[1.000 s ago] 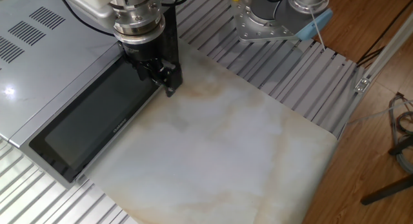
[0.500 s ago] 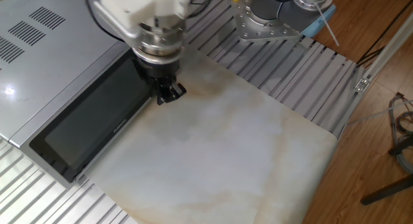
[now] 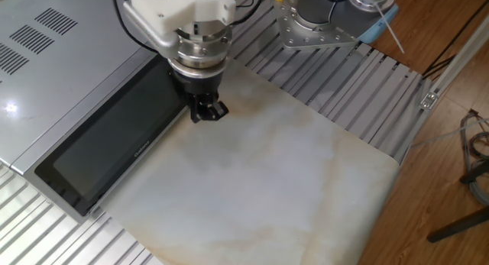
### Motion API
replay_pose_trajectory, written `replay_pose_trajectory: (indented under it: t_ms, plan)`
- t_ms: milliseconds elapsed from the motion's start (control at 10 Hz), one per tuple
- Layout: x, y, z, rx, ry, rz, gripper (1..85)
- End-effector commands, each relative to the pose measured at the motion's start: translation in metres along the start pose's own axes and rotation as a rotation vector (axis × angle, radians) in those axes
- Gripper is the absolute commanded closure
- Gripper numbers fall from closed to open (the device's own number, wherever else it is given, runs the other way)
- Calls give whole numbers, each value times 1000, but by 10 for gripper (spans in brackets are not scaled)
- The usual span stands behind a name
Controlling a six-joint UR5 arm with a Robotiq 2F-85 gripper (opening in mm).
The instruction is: Open the microwave door
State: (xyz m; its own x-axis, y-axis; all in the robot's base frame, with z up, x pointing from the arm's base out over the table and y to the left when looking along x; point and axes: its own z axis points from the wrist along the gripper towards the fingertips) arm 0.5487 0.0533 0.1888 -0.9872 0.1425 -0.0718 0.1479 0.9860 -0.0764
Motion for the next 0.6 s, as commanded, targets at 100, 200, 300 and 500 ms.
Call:
replay_pose_trajectory:
  t_ms: [100,200,300,500]
  plan:
    - [14,-23,-18,33,44,-192,847]
    - [14,-23,-20,11,49,-248,847]
    - [11,-19,-21,-3,33,-292,847]
    - [5,-56,-29,140,21,-444,843]
